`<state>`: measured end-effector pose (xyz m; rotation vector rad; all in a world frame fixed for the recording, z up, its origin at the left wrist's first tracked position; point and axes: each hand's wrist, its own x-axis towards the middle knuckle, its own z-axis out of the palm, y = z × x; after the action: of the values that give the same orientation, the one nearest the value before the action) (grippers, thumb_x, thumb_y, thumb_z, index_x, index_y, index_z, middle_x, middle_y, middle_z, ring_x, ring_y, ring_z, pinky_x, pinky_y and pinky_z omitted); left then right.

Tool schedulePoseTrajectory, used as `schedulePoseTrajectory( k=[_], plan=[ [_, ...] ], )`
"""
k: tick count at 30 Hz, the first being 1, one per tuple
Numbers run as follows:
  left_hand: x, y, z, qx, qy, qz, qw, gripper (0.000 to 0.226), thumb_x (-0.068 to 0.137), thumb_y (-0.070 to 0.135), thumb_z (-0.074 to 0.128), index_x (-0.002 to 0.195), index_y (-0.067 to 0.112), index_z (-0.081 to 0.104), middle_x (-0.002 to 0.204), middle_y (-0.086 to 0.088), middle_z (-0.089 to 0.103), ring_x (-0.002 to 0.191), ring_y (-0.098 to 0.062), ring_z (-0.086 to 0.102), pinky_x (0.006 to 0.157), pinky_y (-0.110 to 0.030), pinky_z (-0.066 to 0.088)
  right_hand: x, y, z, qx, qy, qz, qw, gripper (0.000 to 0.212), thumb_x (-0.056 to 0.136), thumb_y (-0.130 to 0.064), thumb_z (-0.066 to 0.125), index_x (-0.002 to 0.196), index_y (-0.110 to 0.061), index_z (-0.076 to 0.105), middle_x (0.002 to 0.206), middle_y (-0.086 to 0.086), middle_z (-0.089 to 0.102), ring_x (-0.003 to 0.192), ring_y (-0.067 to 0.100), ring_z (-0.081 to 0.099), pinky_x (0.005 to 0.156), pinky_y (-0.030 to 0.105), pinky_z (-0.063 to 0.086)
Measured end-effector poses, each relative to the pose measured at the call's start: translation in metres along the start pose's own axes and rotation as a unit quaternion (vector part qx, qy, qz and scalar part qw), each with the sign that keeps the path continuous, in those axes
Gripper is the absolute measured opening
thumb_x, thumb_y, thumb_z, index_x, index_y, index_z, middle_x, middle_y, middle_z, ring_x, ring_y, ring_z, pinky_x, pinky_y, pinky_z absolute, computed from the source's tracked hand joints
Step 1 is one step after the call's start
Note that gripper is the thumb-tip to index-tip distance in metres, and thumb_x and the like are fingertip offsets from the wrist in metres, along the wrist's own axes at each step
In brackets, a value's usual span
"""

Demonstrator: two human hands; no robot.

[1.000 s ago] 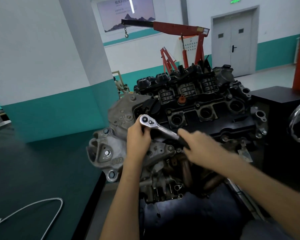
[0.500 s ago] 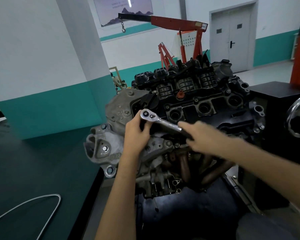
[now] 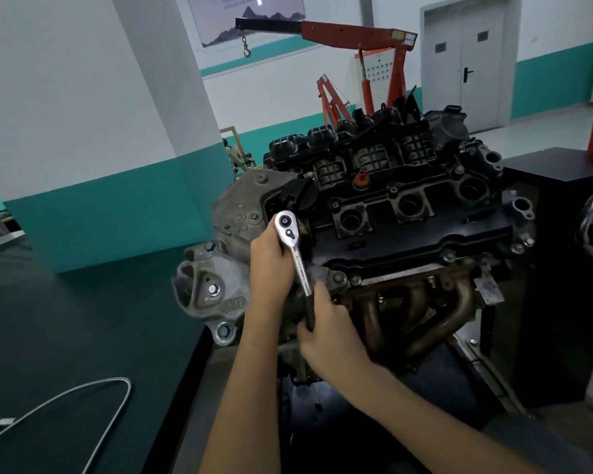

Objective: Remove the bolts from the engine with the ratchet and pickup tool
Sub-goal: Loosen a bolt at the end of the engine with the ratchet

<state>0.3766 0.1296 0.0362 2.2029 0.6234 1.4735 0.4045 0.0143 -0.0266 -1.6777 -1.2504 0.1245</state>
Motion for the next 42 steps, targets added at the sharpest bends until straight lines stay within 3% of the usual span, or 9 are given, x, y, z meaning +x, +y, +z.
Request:
schedulePoseTrajectory(
  k=[6,12,15,18,23,30,33,36,42],
  plan=[
    [0.002,0.001,-0.005,-0.038,-0.020,0.029,0.999,0.031,0.087,-0.004,0.052,0.097,0.022,0.065,0.093,0.012,0.071,0.078,-0.011,0.064,0.071,-0.025,0.050,0.027,0.022,-0.076,-0.126,-0.092,-0.078,0.985,0.028,0.078,-0.011,0.055,0.094,-0.027,0.038,0.066,-0.002,0.049,0.064,0.030,0.057,0.056,0.033,0.045],
    [0.004,0.004,-0.006,-0.038,-0.015,0.018,0.999,0.021,0.091,0.001,0.059,0.092,0.022,0.062,0.070,0.024,0.061,0.065,0.013,0.054,0.062,-0.004,0.038,0.094,0.016,-0.153,-0.449,-0.086,-0.206,0.865,0.037,0.087,-0.020,0.053,0.121,-0.022,0.040,0.078,0.001,0.054,0.076,0.029,0.061,0.057,0.031,0.035],
    [0.003,0.002,-0.003,-0.014,0.014,0.018,1.000,0.018,0.089,-0.003,0.056,0.093,0.012,0.064,0.066,0.022,0.054,0.060,0.013,0.051,0.058,-0.005,0.036,0.062,0.024,-0.124,-0.376,-0.054,-0.153,0.912,0.029,0.084,-0.022,0.054,0.107,-0.026,0.038,0.079,0.005,0.056,0.079,0.032,0.062,0.060,0.031,0.037],
    [0.004,0.000,-0.001,-0.006,-0.004,0.033,0.999,0.019,0.083,-0.001,0.049,0.089,0.012,0.062,0.067,0.010,0.061,0.060,-0.005,0.054,0.058,-0.013,0.039,0.016,0.024,-0.071,-0.136,-0.056,-0.045,0.988,0.032,0.082,-0.017,0.057,0.090,-0.032,0.029,0.071,0.000,0.052,0.070,0.030,0.061,0.055,0.034,0.045],
    [0.003,-0.001,-0.003,-0.043,-0.007,-0.008,0.999,0.036,0.088,0.006,0.058,0.077,0.041,0.059,0.079,0.012,0.069,0.079,-0.006,0.066,0.074,-0.021,0.050,-0.003,-0.003,0.010,-0.004,0.010,0.025,1.000,0.047,0.083,-0.013,0.051,0.127,-0.016,0.034,0.089,0.014,0.062,0.085,0.037,0.061,0.068,0.040,0.051],
    [0.003,0.004,-0.011,-0.067,-0.069,0.023,0.995,0.021,0.091,0.001,0.054,0.101,0.015,0.066,0.099,0.009,0.072,0.092,-0.005,0.065,0.081,-0.023,0.051,0.034,0.024,-0.092,-0.119,-0.120,-0.073,0.983,0.030,0.079,-0.007,0.058,0.107,-0.016,0.049,0.065,-0.007,0.049,0.055,0.010,0.051,0.056,0.027,0.042],
    [0.005,0.004,-0.012,-0.063,-0.075,0.022,0.995,0.015,0.095,0.008,0.056,0.105,0.014,0.065,0.085,0.015,0.068,0.077,0.004,0.060,0.070,-0.012,0.044,0.082,0.023,-0.147,-0.355,-0.132,-0.142,0.915,0.044,0.086,-0.017,0.057,0.128,-0.024,0.043,0.072,-0.007,0.043,0.065,0.019,0.052,0.058,0.027,0.037],
    [0.003,0.006,-0.008,-0.035,-0.030,0.024,0.999,0.011,0.095,0.008,0.056,0.097,0.016,0.063,0.073,0.017,0.062,0.064,0.007,0.052,0.062,-0.008,0.038,0.096,0.017,-0.153,-0.441,-0.085,-0.191,0.873,0.041,0.087,-0.021,0.055,0.126,-0.026,0.041,0.080,0.001,0.054,0.079,0.029,0.060,0.060,0.031,0.036],
    [0.004,0.001,-0.001,0.019,0.015,0.024,0.999,0.018,0.086,-0.006,0.052,0.084,0.010,0.058,0.057,0.013,0.054,0.050,0.002,0.050,0.051,-0.009,0.036,0.016,0.021,-0.068,-0.127,-0.044,-0.038,0.990,0.027,0.082,-0.016,0.056,0.099,-0.026,0.038,0.073,0.002,0.055,0.070,0.029,0.061,0.057,0.032,0.045]
  ],
)
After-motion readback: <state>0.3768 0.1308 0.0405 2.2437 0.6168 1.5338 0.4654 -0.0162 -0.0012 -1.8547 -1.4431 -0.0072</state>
